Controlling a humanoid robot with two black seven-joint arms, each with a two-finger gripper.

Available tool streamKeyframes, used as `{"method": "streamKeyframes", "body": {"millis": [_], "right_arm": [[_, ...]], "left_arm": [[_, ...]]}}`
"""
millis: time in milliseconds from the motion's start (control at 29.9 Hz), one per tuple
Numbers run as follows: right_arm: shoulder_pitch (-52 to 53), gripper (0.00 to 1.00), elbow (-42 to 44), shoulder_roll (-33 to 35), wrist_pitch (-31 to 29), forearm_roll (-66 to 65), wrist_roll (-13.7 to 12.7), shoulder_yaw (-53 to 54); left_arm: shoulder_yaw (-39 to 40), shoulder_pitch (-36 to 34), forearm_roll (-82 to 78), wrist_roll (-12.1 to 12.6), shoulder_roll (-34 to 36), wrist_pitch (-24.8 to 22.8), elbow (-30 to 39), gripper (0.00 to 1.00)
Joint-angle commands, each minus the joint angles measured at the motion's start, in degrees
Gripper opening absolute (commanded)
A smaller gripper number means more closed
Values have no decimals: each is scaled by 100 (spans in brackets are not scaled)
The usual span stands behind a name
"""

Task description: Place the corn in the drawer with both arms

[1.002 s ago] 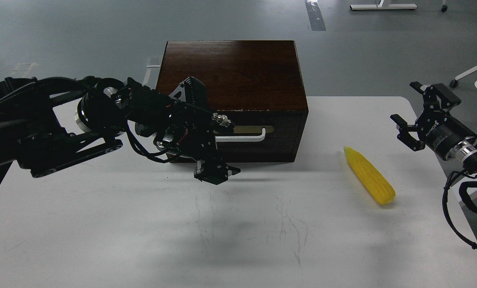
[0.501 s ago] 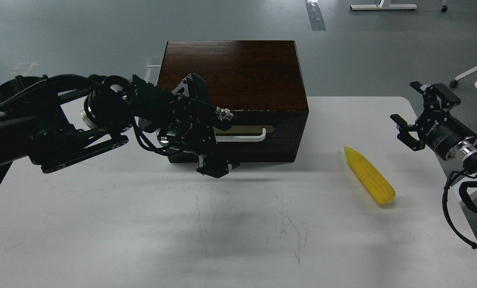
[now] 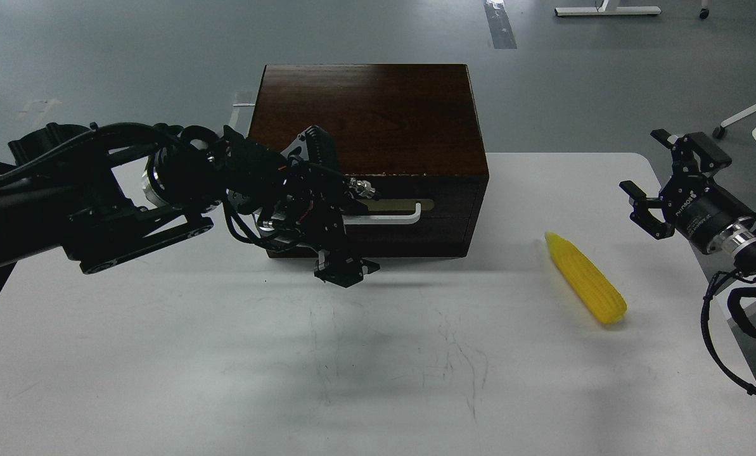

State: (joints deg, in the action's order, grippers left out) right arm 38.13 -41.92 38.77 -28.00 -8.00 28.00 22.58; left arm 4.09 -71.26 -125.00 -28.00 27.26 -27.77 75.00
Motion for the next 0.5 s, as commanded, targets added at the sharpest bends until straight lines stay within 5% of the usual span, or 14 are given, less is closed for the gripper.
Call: {"method": "streamKeyframes", "body": {"millis": [0,468], "right_arm": [[-7,100,-1,-1,0,0,0,1],[-7,100,0,-10,0,0,0,9]], "left_arm": [[-23,-2,0,0,-63,0,-108,98],[-31,51,0,0,-81,9,-152,98]]}}
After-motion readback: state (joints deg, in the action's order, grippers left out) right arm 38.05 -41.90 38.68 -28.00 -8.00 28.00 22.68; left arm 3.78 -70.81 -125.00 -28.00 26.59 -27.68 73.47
